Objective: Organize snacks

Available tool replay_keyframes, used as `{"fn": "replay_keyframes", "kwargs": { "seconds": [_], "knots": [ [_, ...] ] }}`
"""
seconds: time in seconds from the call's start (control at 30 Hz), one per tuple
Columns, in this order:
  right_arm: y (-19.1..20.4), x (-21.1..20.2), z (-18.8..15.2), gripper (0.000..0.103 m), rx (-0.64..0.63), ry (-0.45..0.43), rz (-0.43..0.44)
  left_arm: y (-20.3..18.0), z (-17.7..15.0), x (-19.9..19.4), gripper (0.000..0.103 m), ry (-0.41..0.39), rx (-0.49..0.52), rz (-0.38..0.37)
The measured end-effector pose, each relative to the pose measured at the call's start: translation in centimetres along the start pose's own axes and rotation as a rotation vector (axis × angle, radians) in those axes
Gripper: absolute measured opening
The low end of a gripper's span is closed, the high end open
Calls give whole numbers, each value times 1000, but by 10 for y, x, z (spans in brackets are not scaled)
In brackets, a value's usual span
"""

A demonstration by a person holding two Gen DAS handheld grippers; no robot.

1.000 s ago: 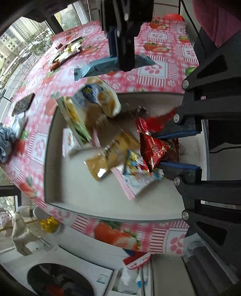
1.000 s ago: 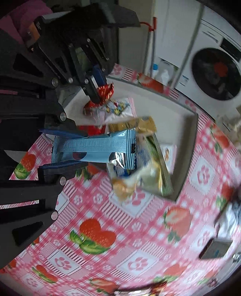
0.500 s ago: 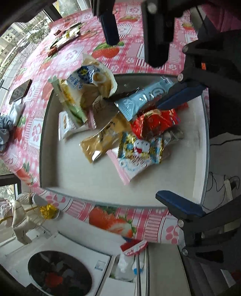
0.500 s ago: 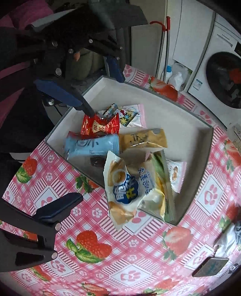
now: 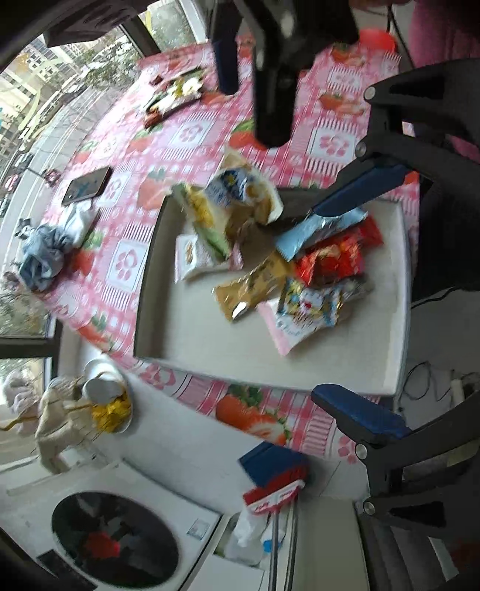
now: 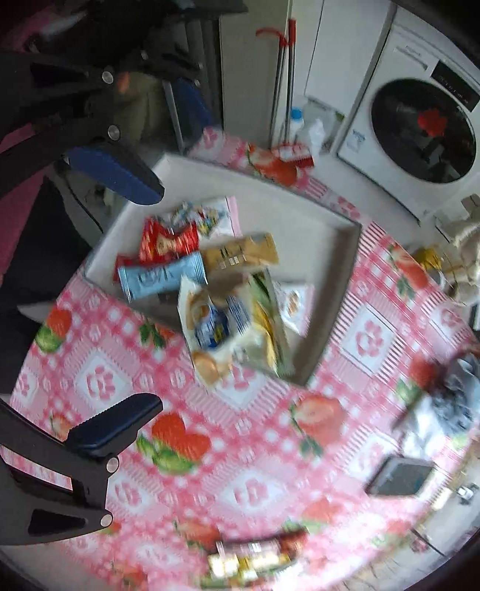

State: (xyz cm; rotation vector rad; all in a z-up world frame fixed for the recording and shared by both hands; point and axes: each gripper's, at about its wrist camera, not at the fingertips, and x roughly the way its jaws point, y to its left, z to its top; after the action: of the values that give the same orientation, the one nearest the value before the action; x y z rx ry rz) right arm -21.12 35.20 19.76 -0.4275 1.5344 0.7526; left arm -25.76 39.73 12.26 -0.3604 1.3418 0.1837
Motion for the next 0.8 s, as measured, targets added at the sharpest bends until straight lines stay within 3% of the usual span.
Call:
{"fn": "replay_keyframes", "kwargs": {
  "seconds": [0.1, 0.2, 0.43, 0.8],
  "knots": [
    [0, -7, -1, 103, 20, -32, -20, -7, -1, -6, 94, 16, 6, 4],
    [-3, -12, -3, 103, 40, -51, -26, -12, -2, -7, 94, 34, 13, 68],
    [-6, -6, -9, 103, 52, -19, -21, -15, -3, -11, 94, 31, 14, 155],
    [1, -2, -13, 103, 32, 8, -18, -15, -1, -15, 94, 27, -4, 156]
  ]
}}
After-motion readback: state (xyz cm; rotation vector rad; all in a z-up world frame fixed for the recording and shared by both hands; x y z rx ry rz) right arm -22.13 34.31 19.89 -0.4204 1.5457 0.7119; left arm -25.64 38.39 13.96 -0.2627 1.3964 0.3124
